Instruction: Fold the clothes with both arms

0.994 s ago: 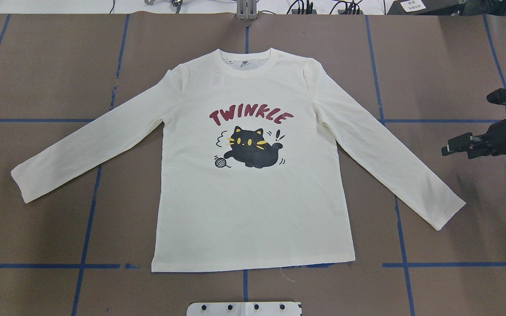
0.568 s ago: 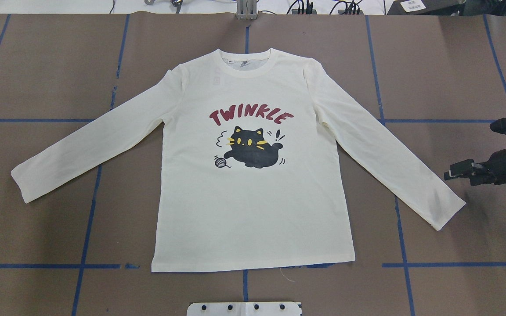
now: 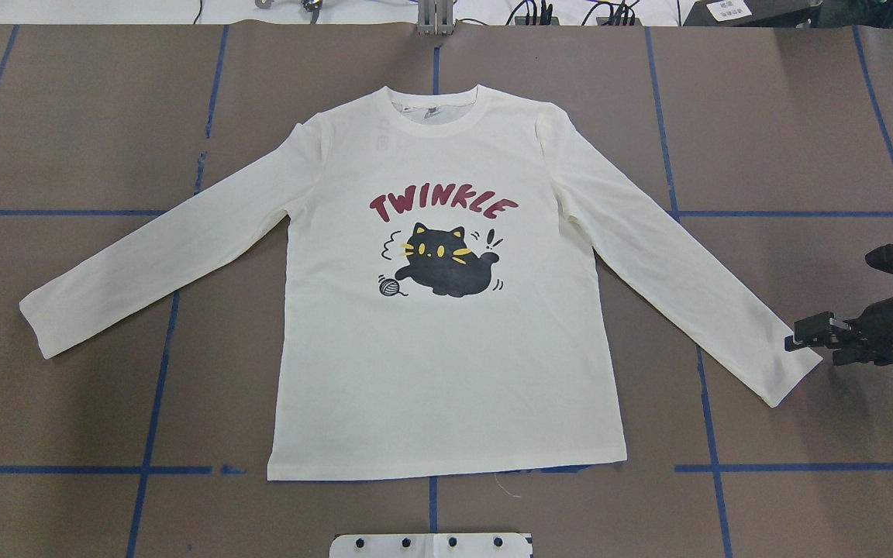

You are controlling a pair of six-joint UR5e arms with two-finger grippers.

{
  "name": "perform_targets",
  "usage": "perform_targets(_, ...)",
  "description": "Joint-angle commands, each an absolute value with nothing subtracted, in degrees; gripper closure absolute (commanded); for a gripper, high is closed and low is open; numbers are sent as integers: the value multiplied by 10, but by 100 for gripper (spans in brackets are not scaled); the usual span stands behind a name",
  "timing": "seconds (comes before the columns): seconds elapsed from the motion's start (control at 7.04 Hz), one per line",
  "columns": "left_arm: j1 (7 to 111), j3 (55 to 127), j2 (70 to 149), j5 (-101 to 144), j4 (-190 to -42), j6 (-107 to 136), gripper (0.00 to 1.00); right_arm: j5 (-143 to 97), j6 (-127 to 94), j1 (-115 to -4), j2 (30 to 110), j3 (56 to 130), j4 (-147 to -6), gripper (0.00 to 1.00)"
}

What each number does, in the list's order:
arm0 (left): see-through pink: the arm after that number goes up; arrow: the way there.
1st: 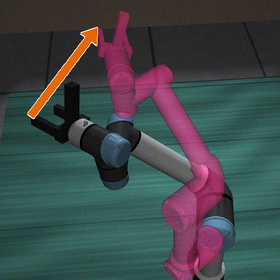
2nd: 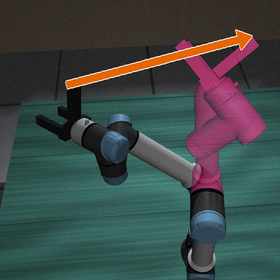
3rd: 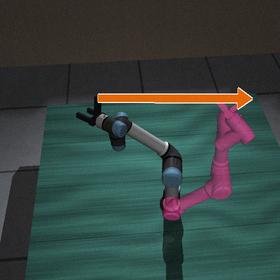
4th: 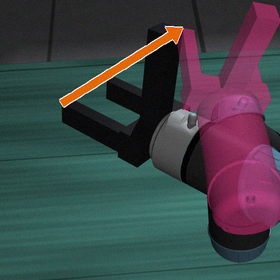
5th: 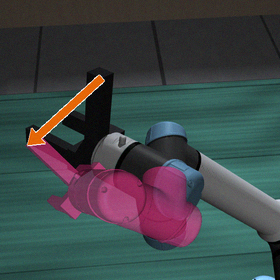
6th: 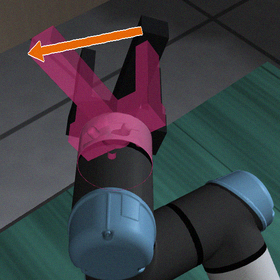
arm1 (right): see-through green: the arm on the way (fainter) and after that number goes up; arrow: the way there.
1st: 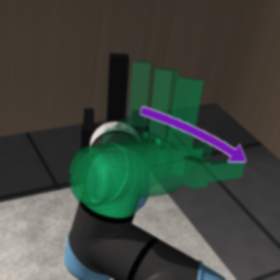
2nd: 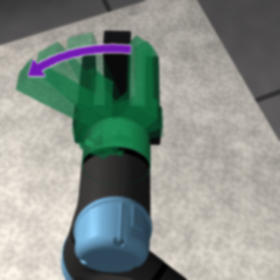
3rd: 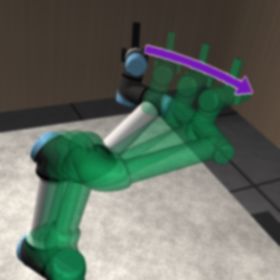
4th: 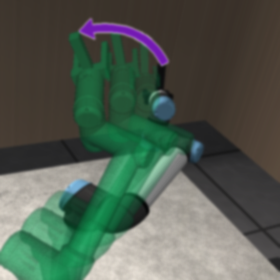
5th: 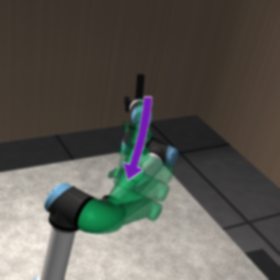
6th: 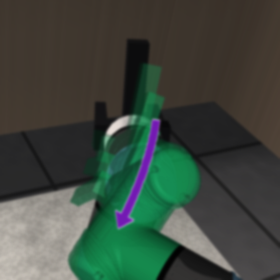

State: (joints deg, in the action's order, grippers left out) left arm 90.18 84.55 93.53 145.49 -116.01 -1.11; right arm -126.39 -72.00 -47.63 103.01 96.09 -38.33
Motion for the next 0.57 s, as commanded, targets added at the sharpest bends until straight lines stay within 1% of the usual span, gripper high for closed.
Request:
perform_targets(0.0,902,846,935,1455,-1160,-11,0,-1256,-726,-474,1029,959,-383,15)
perform_targets(0.14,902,846,935,1455,-1160,-11,0,-1256,-726,-474,1031,959,-383,24)
perform_targets(0.28,902,846,935,1455,-1160,-11,0,-1256,-729,-474,1031,959,-383,45)
perform_targets(0.43,902,849,934,1455,-1160,-11,0,-1257,-735,-475,1031,959,-383,80)
